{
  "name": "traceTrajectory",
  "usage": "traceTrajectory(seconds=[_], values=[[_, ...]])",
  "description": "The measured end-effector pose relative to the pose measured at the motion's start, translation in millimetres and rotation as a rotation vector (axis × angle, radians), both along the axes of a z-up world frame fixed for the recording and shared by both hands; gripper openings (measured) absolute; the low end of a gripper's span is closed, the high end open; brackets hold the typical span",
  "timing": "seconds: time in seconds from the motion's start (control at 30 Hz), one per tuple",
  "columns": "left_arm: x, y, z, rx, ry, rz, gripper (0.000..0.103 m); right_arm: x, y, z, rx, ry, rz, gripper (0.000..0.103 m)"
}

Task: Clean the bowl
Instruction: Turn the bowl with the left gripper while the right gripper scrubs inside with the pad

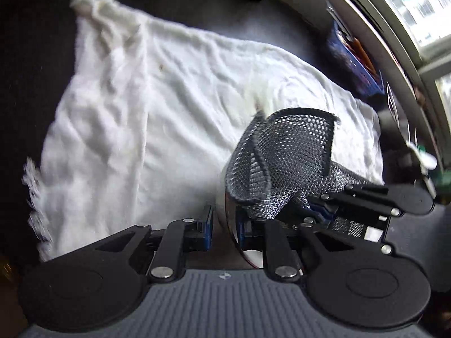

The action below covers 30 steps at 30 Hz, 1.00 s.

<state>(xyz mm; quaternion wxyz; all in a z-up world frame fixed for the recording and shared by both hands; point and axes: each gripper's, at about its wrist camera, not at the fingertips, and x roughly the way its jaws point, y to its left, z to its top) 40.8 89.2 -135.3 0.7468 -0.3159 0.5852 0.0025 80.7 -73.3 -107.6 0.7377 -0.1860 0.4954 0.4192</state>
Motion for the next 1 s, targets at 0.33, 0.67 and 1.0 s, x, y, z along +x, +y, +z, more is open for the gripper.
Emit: traceTrajectory(seconds=[0.33, 0.67, 1.0], values=[[-2.5, -1.7, 0.7, -0.034, 0.013, 0.027, 0.016, -0.2, 1.7, -2.3, 0.039, 0.076, -0.024, 0.007], [5.8, -18.8, 18.2, 0.12, -0.046, -0.143, 0.019, 0.4, -0.6, 6.2, 0.003, -0.044, 0.039, 0.007], [7.1, -15.7, 23.6, 0.184, -0.102, -0.183, 0.011, 7.6, 3.8, 13.3, -0.053, -0.157, 0.135, 0.006]])
